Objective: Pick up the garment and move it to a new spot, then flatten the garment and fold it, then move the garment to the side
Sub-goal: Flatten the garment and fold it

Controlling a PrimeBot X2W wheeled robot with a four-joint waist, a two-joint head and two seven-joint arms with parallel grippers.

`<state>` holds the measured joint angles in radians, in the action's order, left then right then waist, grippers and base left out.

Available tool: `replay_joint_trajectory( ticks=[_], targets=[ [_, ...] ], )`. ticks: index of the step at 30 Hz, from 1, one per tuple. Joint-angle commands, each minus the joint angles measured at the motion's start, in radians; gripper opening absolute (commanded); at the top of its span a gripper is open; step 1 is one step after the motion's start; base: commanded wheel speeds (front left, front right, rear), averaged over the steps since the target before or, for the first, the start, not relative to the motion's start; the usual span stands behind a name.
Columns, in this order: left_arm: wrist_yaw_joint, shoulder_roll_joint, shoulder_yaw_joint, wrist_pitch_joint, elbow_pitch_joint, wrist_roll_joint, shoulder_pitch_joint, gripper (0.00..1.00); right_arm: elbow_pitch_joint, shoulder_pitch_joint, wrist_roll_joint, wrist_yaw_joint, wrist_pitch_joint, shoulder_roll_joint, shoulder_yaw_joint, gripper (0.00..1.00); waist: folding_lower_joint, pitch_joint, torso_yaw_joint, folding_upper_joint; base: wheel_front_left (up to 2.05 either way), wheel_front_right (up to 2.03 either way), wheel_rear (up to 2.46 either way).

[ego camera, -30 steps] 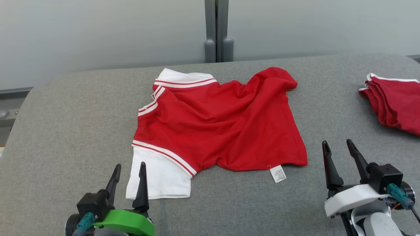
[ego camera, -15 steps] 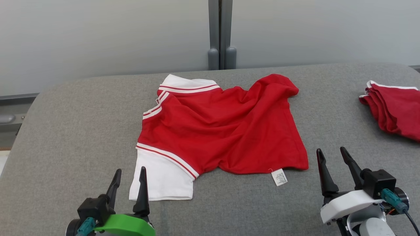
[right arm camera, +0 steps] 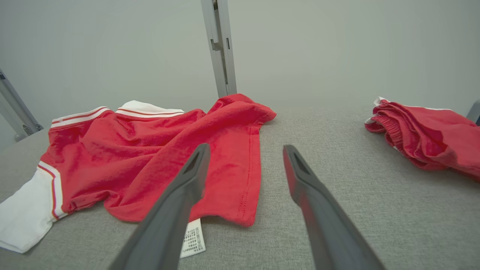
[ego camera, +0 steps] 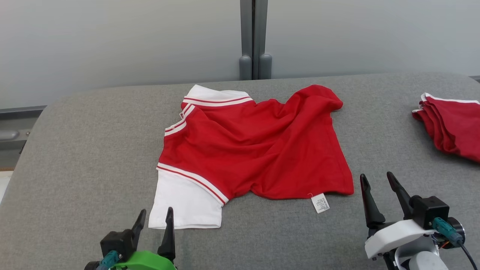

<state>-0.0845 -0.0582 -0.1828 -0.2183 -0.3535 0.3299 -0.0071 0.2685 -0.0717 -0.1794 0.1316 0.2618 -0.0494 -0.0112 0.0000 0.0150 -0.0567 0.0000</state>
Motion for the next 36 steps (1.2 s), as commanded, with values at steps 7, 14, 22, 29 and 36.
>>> replay_joint_trajectory(
  ticks=[7, 14, 22, 29, 36],
  targets=[
    [0.003, -0.033, 0.031, 0.121, -0.174, 0.05, -0.102, 1.0, 0.026, -0.01, 0.013, -0.002, 0.004, -0.003, 0.033, 1.0, 0.0, -0.032, 0.02, 0.0, 0.0, 0.0, 0.0],
    [0.005, -0.025, 0.05, 0.177, -0.295, 0.102, -0.183, 1.0, 0.037, -0.031, 0.026, -0.002, 0.004, -0.003, 0.039, 1.0, 0.0, -0.08, 0.043, 0.0, 0.0, 0.0, 0.0],
    [-0.004, -0.007, 0.012, 0.227, -0.387, 0.122, -0.218, 1.0, 0.04, -0.044, 0.037, -0.002, 0.004, -0.003, 0.027, 1.0, 0.0, -0.103, 0.052, 0.0, 0.0, 0.0, 0.0],
    [-0.005, -0.002, -0.023, 0.219, -0.361, 0.115, -0.217, 0.0, 0.131, -0.07, 0.051, -0.002, 0.004, -0.003, -0.012, 1.0, 0.0, -0.106, 0.032, 0.0, 0.0, 0.0, 0.0],
    [0.034, -0.018, -0.009, 0.141, -0.271, 0.102, -0.203, 0.0, 0.252, -0.164, 0.056, -0.002, 0.004, -0.003, -0.037, 1.0, 0.0, -0.114, 0.003, 0.0, 0.0, 0.0, 0.0]
  ],
)
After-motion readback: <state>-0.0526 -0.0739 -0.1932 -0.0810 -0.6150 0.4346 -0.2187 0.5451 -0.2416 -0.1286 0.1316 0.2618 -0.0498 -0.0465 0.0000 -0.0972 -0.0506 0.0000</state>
